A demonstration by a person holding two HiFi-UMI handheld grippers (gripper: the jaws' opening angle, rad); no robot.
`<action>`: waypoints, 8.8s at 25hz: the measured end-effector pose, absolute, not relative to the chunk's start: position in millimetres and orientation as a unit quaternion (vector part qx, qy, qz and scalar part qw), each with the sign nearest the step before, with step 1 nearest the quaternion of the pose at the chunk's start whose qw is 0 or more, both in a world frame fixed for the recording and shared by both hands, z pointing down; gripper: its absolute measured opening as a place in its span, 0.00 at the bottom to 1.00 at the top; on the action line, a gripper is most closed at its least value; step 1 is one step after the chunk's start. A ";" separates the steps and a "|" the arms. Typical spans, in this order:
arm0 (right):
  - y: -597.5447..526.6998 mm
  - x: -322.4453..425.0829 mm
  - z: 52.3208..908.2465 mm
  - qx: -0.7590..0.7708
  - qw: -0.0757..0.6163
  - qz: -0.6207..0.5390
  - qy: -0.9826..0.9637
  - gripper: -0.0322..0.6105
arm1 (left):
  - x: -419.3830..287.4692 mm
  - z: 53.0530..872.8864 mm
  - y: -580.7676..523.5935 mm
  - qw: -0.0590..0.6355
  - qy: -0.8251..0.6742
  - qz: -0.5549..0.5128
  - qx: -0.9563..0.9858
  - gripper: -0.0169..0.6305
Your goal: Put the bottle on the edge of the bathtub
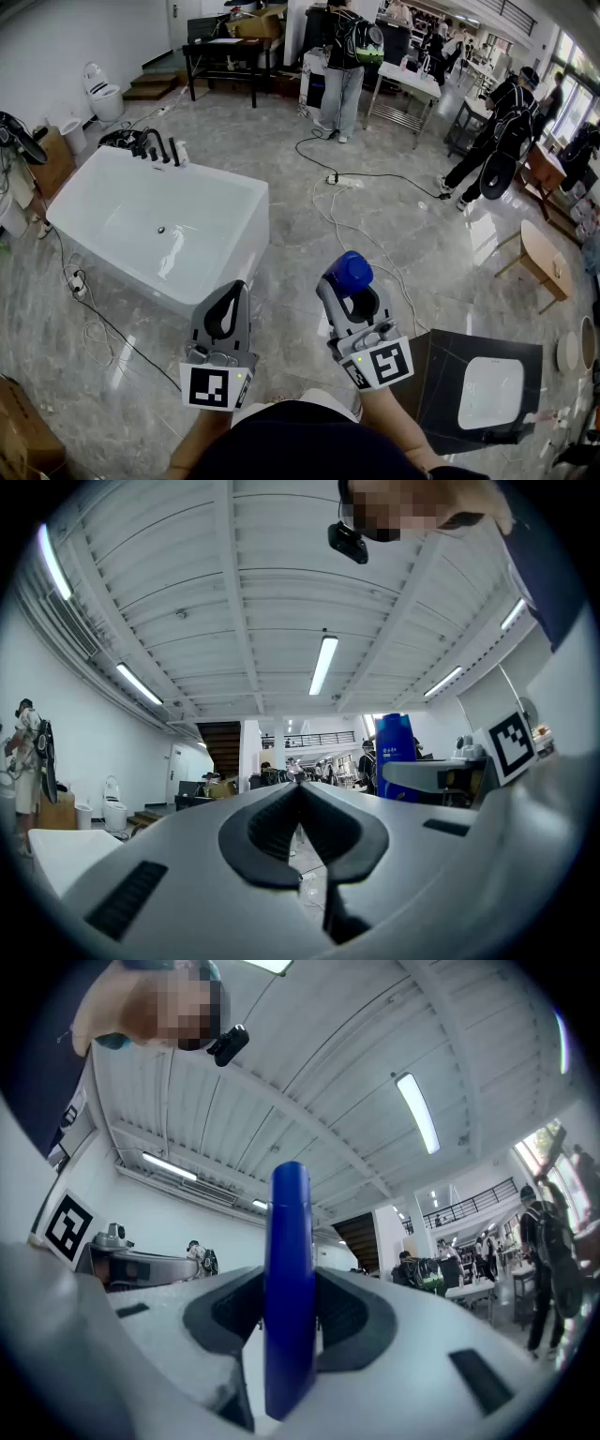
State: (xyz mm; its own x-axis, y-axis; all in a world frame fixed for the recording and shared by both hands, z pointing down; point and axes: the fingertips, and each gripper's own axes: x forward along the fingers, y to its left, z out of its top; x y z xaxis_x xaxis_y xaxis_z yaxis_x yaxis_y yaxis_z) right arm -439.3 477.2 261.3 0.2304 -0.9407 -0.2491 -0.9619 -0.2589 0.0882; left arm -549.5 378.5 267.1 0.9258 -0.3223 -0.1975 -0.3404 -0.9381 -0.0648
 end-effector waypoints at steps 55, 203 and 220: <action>263.1 -63.1 291.2 -0.854 0.043 0.112 0.507 0.29 | -146.9 292.3 140.6 0.031 0.061 0.069 -0.995 0.03; -242.8 -9.1 600.0 -0.460 -0.014 -0.006 0.888 0.29 | -116.2 575.8 -233.1 0.017 0.465 -0.064 -0.883 0.03; -245.4 -18.1 673.5 -0.462 -0.034 -0.028 0.886 0.29 | -51.0 634.1 -229.3 -0.021 0.312 -0.049 -0.949 0.30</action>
State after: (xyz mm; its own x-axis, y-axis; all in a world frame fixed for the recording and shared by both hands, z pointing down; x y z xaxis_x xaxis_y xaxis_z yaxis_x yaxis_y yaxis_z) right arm -18.1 -245.4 673.5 -0.5712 -0.8163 0.0860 -0.8201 0.5720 -0.0174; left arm -51.0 -229.3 634.1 0.8002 -0.5904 0.1051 -0.5945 -0.8041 0.0093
